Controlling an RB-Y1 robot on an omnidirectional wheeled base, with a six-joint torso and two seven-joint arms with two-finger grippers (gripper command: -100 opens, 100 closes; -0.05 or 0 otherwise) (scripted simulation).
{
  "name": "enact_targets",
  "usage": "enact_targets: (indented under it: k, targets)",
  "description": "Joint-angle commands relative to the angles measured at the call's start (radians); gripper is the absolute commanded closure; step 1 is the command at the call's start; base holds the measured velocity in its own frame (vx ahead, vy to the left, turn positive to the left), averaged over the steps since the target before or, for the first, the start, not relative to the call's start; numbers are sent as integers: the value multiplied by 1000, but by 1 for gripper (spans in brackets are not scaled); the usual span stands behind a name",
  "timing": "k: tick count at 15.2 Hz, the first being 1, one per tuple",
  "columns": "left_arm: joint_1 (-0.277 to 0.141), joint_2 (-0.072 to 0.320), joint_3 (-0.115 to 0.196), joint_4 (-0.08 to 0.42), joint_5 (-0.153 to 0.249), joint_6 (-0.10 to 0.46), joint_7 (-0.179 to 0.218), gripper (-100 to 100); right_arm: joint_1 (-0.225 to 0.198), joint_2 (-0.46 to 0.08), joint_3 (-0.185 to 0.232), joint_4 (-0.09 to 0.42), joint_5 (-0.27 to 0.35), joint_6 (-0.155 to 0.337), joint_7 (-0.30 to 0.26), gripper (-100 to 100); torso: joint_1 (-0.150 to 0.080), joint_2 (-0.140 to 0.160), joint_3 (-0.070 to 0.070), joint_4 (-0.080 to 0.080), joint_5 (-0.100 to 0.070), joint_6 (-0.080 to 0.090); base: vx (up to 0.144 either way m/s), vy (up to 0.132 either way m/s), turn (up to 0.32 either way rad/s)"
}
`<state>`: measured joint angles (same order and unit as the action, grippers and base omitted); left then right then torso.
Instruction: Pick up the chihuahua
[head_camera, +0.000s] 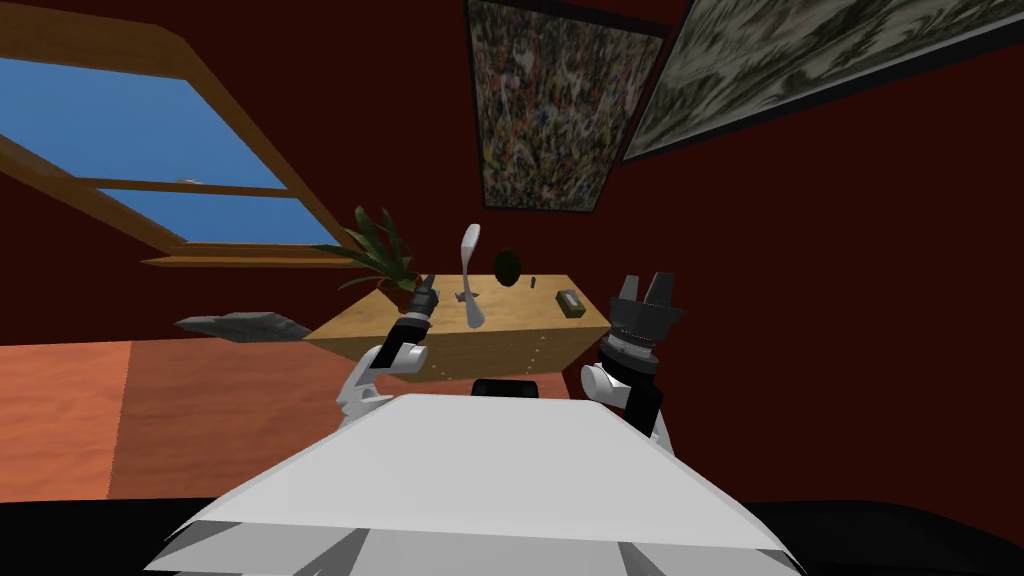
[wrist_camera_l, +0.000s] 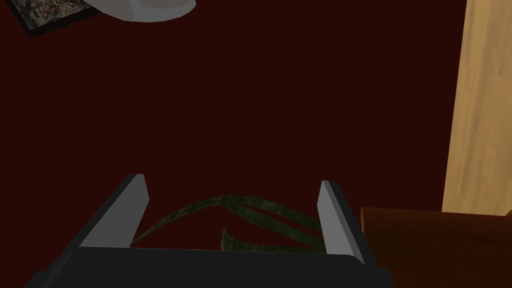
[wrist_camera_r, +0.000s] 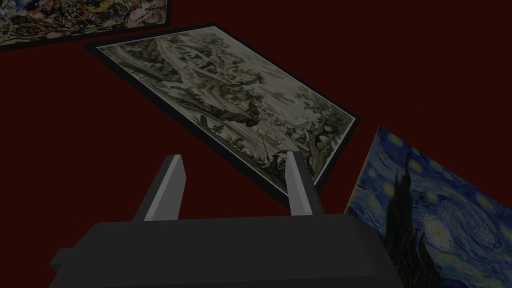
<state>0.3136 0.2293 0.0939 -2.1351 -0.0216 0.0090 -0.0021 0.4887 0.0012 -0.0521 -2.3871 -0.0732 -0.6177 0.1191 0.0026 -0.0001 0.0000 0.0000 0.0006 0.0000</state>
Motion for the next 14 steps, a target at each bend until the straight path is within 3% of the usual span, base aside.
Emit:
enact_targets:
  k: [1, 3, 4, 6, 7, 9, 10, 12, 13, 14]
  targets:
    - [-29, 12, 6, 19, 3, 50, 22, -100, 0, 0, 0, 0, 0, 0, 0, 0, 0, 0, 0, 0, 0, 0, -10, 31, -110]
    - [-29, 12, 6, 19, 3, 71, 22, -100, 0, 0, 0, 0, 0, 0, 0, 0, 0, 0, 0, 0, 0, 0, -11, 32, -86]
    - [-54, 22, 12, 36, 5, 108, 41, -100, 0, 0, 0, 0, 0, 0, 0, 0, 0, 0, 0, 0, 0, 0, -11, 33, -107]
    - [-54, 22, 12, 36, 5, 126, 41, -100, 0, 0, 0, 0, 0, 0, 0, 0, 0, 0, 0, 0, 0, 0, -12, 33, -88]
    - [-80, 31, 17, 54, 8, 163, 61, -100, 0, 0, 0, 0, 0, 0, 0, 0, 0, 0, 0, 0, 0, 0, -13, 27, -103]
    - [-80, 31, 17, 54, 8, 183, 61, -100, 0, 0, 0, 0, 0, 0, 0, 0, 0, 0, 0, 0, 0, 0, -11, 31, -92]
    - [-105, 40, 23, 72, 11, 219, 81, -100, 0, 0, 0, 0, 0, 0, 0, 0, 0, 0, 0, 0, 0, 0, -18, 35, -118]
    - [-105, 40, 23, 72, 11, 241, 81, -100, 0, 0, 0, 0, 0, 0, 0, 0, 0, 0, 0, 0, 0, 0, -15, 36, -99]
    - [-131, 48, 29, 91, 14, 272, 102, -100, 0, 0, 0, 0, 0, 0, 0, 0, 0, 0, 0, 0, 0, 0, -11, 31, -114]
    - [-131, 48, 29, 91, 14, 290, 102, -100, 0, 0, 0, 0, 0, 0, 0, 0, 0, 0, 0, 0, 0, 0, -15, 36, -136]
